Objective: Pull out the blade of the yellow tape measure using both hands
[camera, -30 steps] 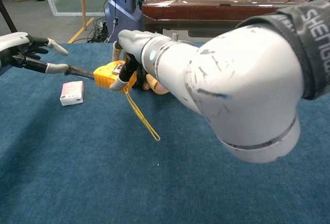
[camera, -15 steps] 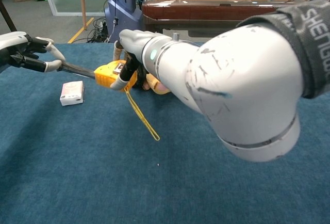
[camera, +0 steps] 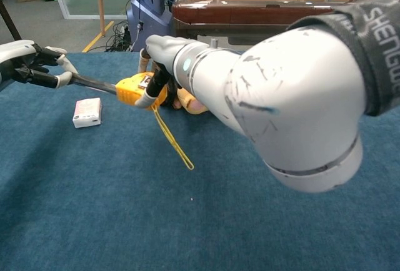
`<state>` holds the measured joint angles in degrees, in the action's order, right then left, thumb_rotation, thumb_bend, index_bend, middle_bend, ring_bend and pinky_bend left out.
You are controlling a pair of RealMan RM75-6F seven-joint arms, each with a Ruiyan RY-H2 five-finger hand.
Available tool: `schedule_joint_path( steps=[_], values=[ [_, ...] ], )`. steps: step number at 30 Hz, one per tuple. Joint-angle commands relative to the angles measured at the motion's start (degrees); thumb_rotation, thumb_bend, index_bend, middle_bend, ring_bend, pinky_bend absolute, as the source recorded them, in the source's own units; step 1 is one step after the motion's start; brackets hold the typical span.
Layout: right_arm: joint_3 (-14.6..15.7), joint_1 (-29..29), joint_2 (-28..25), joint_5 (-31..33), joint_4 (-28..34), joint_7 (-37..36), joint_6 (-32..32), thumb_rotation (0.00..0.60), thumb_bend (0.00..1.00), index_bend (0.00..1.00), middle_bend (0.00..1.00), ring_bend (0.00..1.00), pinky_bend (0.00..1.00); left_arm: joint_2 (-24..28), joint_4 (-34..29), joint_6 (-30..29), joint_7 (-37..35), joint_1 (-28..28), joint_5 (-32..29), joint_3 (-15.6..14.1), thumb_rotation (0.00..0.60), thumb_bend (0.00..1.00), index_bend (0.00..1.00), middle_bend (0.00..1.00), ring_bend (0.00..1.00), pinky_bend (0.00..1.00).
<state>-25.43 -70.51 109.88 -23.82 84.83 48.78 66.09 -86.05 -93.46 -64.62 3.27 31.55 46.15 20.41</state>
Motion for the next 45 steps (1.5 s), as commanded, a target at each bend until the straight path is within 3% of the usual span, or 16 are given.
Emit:
schedule_joint_path(
  steps=[1,11,22,32,45],
  values=[
    [0.1,0.0,-0.2,-0.1,0.1,-0.1,-0.2,0.600,0.86,0.65,0.66,0.65,0.40,-0.3,0.3,-0.3,-0.4,-0.1,0.2,0.1,0.600,0.56,0.53,0.00,0.00,0.00],
    [0.5,0.7,-1.4,0.0,0.9,-0.6,-0.8,0.600,0.86,0.65,0.66,0.65,0.40,0.0,0.5,-1.0,-2.0,-1.1,1.5,-0.1,0.600,0.59,0.53,0.01,0.00,0.00],
    [3.7,3.7,-6.7,-0.9,6.1,-1.4,-2.1,0.600,0.86,0.66,0.66,0.65,0.40,2.5,0.6,-3.4,-3.8,-4.0,3.8,-0.7,0.600,0.59,0.50,0.01,0.00,0.00],
    [8.7,9.3,-14.6,-3.9,14.4,-5.1,-2.7,0.600,0.86,0.66,0.67,0.65,0.40,5.4,1.3,-3.5,-7.3,-6.4,4.2,0.2,0.600,0.59,0.48,0.01,0.00,0.00],
    [18.2,18.7,-26.1,-14.0,25.4,-11.1,-0.2,0.600,0.86,0.66,0.67,0.65,0.40,8.3,0.9,-3.5,-8.4,-8.7,3.8,0.0,0.600,0.59,0.48,0.01,0.00,0.00]
  ],
)
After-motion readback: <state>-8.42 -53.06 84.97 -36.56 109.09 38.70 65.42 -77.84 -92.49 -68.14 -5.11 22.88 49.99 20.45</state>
